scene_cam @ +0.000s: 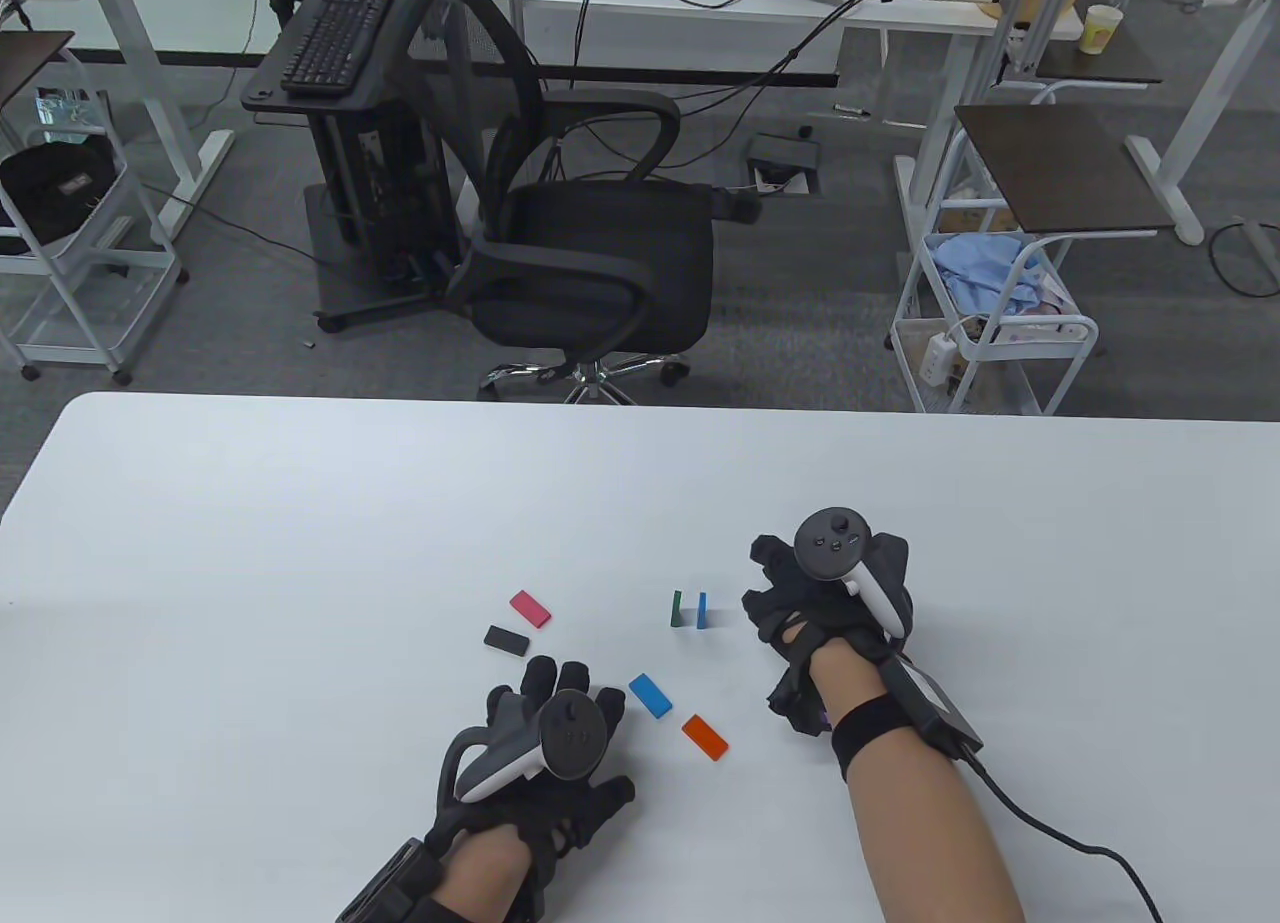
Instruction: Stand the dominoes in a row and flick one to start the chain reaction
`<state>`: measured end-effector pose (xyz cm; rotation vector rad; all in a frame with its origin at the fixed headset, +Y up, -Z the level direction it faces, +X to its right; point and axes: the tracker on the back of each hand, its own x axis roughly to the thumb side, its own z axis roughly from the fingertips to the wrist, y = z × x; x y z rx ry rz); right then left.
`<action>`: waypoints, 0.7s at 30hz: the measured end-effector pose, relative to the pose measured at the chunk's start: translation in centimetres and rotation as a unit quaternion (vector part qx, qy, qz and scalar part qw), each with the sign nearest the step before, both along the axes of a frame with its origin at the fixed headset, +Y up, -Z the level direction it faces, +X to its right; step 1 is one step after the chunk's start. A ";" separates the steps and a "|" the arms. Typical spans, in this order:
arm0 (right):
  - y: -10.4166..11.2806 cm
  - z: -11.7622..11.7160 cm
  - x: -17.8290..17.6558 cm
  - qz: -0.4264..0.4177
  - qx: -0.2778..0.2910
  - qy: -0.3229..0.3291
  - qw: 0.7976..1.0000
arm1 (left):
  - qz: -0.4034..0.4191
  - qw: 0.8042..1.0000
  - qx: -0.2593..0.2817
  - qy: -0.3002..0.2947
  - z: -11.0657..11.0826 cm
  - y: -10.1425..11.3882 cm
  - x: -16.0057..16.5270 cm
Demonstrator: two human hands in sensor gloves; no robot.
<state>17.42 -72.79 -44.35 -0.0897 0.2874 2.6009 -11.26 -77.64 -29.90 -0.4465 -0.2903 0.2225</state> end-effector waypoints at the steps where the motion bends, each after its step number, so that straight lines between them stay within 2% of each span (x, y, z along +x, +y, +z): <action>1: 0.0 -0.1 0.4 0.006 -0.008 -0.008 1.000 | -0.001 1.000 0.000 0.000 0.0 0.0 0.0; 8: -1.4 -0.4 1.7 0.034 -0.041 -0.039 0.998 | -0.001 1.000 -0.002 0.000 0.0 0.0 0.0; 17: -3.4 -0.7 1.6 0.098 -0.078 -0.063 0.990 | -0.003 1.000 -0.003 0.000 0.0 -0.1 0.0; 21: -3.7 -0.9 0.8 0.138 -0.069 -0.062 0.986 | -0.003 1.000 -0.003 0.000 0.0 0.0 0.0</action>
